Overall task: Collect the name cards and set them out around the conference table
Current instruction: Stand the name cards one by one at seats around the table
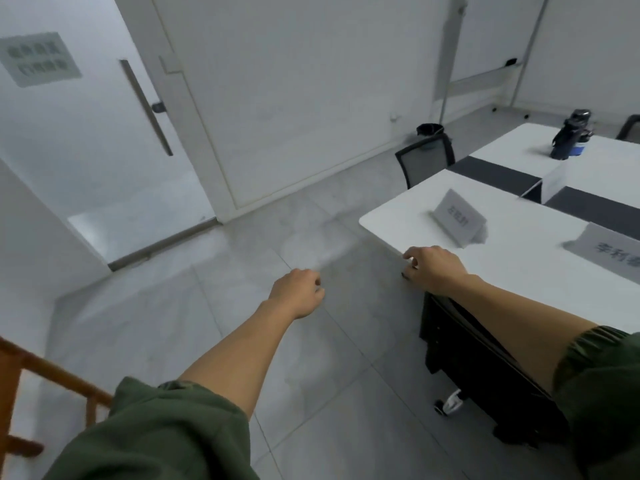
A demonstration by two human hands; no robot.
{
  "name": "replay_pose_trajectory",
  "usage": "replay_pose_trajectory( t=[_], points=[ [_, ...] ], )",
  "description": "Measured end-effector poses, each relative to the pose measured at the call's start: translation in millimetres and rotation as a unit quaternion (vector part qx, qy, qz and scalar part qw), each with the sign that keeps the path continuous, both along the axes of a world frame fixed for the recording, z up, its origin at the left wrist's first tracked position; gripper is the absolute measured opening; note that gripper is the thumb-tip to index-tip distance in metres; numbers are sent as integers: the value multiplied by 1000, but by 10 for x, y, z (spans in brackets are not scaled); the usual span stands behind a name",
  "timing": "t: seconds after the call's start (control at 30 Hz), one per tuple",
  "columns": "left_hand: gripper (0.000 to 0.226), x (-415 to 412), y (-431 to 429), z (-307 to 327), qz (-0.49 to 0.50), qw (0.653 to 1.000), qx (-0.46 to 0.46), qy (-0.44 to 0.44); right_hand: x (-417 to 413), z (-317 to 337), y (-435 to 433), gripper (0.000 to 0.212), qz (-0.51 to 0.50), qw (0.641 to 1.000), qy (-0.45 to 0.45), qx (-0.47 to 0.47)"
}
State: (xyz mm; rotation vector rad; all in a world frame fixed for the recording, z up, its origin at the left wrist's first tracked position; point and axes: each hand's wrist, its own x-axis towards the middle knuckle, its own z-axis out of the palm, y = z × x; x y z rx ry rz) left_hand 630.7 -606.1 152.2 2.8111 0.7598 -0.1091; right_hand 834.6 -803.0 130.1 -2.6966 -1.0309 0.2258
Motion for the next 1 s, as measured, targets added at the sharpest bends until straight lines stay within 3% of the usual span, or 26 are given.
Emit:
replay_pose_trajectory(
  t=[0.43,0.7,0.83,1.0],
  points=[
    [36,2819,816,-430,-135,989,-12,66,2201,-680,328,38,-170,983,69,1],
    [35,3939,1013,-792,-187,976,-50,105,3150,-868,333,39,-245,967,72,-1],
    [37,4579,1076,-1002,-225,964,-51,131,3663,-933,331,38,-303,949,82,9],
    [38,5557,1204,-1238,-285,945,-65,147,4380,-1094,372,57,-392,907,154,7]
  ],
)
